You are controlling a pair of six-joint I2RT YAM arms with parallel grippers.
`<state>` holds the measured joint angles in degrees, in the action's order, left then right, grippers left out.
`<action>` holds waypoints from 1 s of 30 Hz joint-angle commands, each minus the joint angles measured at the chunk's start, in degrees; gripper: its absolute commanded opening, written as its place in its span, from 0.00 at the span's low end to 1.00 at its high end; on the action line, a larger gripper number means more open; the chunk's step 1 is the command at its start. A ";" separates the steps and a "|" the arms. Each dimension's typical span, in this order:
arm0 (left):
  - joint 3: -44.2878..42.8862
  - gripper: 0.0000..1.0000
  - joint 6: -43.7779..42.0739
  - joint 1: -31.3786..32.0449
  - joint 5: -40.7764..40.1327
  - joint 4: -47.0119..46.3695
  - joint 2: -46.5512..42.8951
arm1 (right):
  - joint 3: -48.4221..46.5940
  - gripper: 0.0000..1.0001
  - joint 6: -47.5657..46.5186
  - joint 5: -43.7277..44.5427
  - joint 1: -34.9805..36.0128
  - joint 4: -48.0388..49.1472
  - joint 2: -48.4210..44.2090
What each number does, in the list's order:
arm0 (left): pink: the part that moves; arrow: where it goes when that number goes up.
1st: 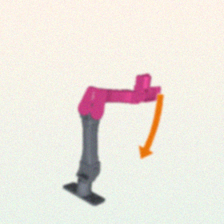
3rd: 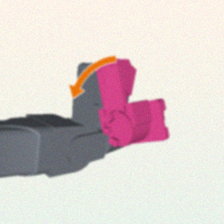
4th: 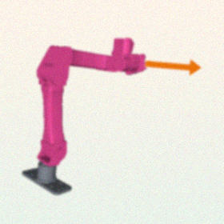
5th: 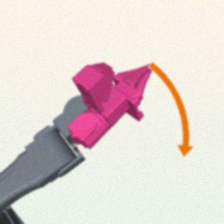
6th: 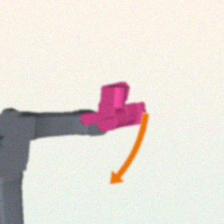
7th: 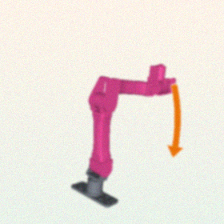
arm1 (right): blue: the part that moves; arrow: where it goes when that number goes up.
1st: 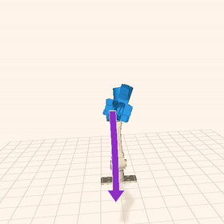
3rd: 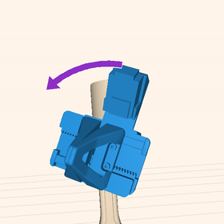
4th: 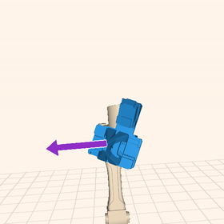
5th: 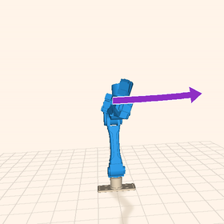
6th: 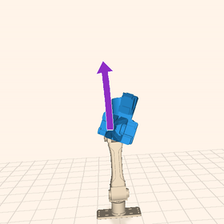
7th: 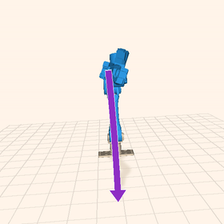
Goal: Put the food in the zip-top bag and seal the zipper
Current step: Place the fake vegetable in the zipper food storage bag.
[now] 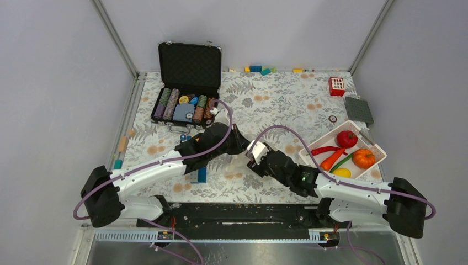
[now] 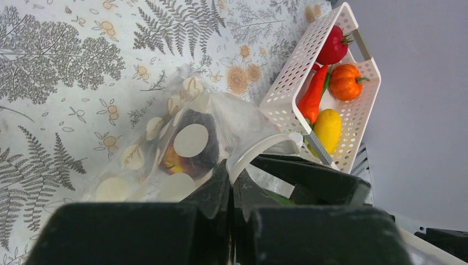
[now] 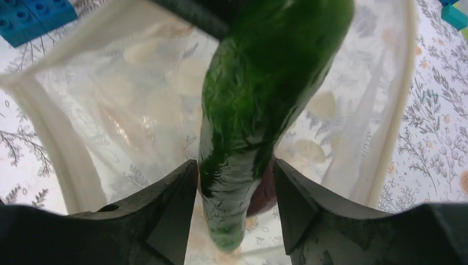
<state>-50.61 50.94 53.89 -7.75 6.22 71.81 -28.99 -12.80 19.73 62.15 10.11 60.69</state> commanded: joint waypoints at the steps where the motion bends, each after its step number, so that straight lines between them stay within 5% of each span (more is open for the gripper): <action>1: -0.32 0.00 -2.80 -0.12 1.10 -4.96 -2.09 | -1.92 0.67 0.11 -2.23 0.47 -3.07 -2.49; 3: -0.09 0.00 -3.68 -0.14 2.30 -5.88 -2.12 | -1.59 0.79 1.17 -2.27 0.43 -3.05 -4.47; 11: 0.06 0.00 -4.37 -0.19 3.71 -7.44 -1.94 | -2.22 0.81 4.76 -5.92 0.43 -0.01 -9.99; 19: -0.22 0.00 -3.66 -0.15 4.65 -7.10 -1.31 | -5.49 0.75 2.91 -18.98 0.43 4.85 -5.86; 27: -0.37 0.00 -2.68 -0.19 4.96 -6.31 -1.59 | -6.17 0.63 -0.28 -16.21 0.43 8.39 -0.28; 30: -0.22 0.00 -1.74 -0.14 5.81 -6.31 -1.24 | -6.53 0.49 -0.80 -15.44 0.45 9.25 2.12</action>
<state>-50.43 47.88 53.89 -4.16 2.92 71.57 -33.15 -11.70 3.53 62.24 15.11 60.27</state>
